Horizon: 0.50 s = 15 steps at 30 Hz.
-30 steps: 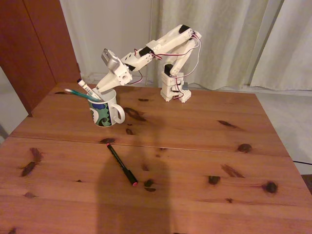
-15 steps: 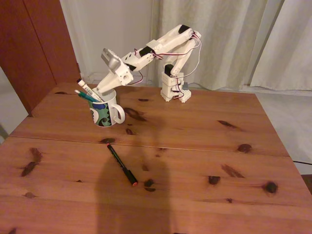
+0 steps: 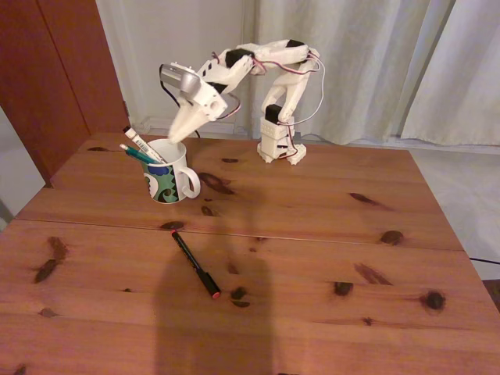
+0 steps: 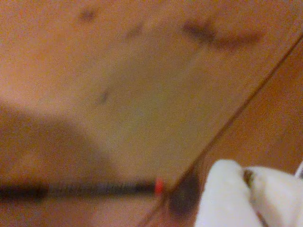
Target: Clean up the desk and place the pens and markers into the cup
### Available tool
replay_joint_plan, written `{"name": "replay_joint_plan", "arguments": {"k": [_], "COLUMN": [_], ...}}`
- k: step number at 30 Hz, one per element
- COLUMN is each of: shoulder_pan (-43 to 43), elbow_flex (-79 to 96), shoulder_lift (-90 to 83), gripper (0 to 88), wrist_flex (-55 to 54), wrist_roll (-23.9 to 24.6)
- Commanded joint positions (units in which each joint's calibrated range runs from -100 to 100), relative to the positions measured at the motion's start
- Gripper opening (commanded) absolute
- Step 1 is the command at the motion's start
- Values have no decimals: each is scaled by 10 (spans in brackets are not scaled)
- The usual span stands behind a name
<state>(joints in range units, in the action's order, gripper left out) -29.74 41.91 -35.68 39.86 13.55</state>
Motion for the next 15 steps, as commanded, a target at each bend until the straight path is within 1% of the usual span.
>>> {"name": "replay_joint_plan", "arguments": {"k": [1, 3, 7, 11, 15], "shoulder_pan": [24, 24, 25, 24, 20], "elbow_flex": [-70, -78, -76, -73, -73], "shoulder_lift": [-2, -2, -2, -2, -2], "gripper": [7, 6, 5, 5, 5], "wrist_flex": [96, 115, 116, 119, 118], "wrist_roll": [2, -1, -6, -42, -66]}}
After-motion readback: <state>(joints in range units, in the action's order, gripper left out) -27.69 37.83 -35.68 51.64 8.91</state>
